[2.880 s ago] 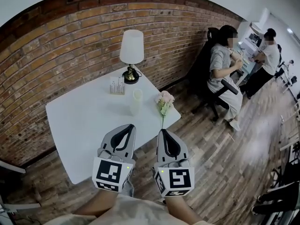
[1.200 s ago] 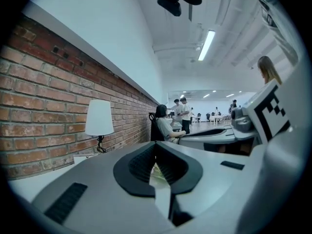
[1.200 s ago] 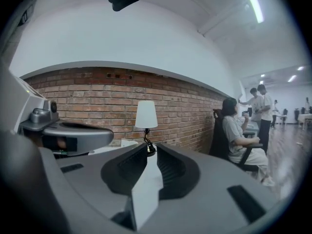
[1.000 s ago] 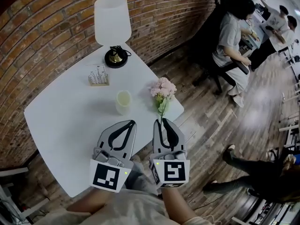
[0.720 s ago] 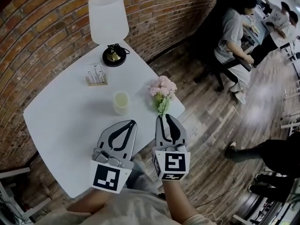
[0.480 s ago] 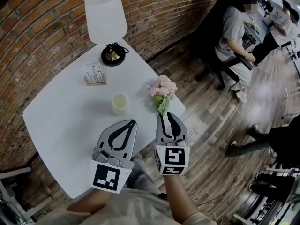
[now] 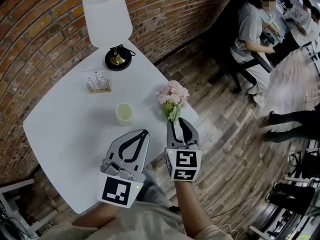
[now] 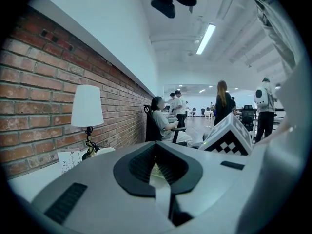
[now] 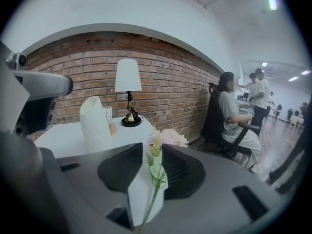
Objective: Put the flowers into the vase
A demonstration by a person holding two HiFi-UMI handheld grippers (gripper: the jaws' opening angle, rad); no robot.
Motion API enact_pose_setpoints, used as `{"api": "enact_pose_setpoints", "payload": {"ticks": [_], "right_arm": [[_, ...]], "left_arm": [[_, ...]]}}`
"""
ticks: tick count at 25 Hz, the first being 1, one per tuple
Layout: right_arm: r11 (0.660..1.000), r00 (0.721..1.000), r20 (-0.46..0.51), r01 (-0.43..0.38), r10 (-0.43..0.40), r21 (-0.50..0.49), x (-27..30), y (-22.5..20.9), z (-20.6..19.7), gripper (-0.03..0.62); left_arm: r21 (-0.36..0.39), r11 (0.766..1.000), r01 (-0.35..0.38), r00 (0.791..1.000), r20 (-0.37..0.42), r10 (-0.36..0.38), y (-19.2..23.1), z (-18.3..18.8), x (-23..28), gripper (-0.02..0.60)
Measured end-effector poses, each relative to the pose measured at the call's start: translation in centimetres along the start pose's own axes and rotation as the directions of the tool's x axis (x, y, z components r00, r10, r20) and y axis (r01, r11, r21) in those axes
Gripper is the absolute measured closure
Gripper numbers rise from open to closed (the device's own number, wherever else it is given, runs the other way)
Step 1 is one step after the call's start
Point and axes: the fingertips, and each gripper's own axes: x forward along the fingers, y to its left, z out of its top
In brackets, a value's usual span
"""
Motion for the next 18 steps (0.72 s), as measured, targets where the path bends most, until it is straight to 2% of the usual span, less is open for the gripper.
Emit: {"api": "enact_pose_setpoints", "payload": {"ticks": [8, 18], "right_arm": [[0.999, 0.994, -0.106, -0.015, 0.017, 0.028, 2.4, -1.4, -1.3, 0.450], [0.997, 0.962, -0.268, -0.027, 0.046, 0.075, 5.2, -2.4, -3.6, 0.436]], "left_arm": [[0.009, 1.000, 0.016, 1.000, -0.009, -0.016, 0.0, -0.1, 1.3, 0.572], [0.002, 0.999, 0.036, 0.999, -0.015, -0.036, 0.0, -0.1, 2.4, 0.572]]}}
